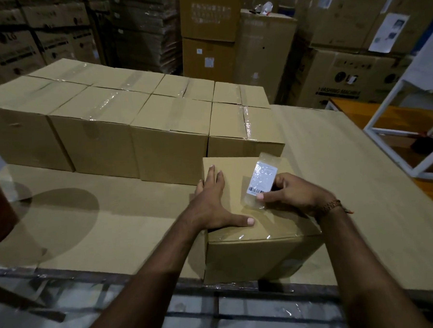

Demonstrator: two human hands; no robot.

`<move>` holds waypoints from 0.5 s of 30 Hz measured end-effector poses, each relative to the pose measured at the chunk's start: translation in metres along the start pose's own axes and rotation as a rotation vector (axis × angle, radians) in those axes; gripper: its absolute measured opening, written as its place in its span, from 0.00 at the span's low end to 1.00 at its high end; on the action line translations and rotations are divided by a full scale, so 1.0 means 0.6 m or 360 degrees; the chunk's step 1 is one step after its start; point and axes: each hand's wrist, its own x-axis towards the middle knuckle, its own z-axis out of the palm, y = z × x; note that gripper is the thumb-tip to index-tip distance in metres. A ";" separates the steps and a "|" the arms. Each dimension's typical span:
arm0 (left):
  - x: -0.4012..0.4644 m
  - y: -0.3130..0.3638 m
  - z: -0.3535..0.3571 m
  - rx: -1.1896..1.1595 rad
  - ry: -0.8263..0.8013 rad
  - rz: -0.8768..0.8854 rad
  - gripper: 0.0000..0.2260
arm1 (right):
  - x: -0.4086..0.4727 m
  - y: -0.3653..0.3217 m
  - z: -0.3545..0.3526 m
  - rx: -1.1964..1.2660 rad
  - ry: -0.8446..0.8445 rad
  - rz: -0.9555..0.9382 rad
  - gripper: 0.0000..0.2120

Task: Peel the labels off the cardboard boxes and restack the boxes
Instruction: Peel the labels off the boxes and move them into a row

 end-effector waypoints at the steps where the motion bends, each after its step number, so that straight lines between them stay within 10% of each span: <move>1: -0.001 -0.003 0.002 -0.0015 0.0010 0.0020 0.69 | 0.001 0.002 0.001 0.0028 0.0016 -0.0006 0.13; 15: -0.003 -0.002 0.004 -0.0026 0.0062 0.0036 0.68 | -0.002 0.006 0.026 0.0297 0.0091 -0.0051 0.12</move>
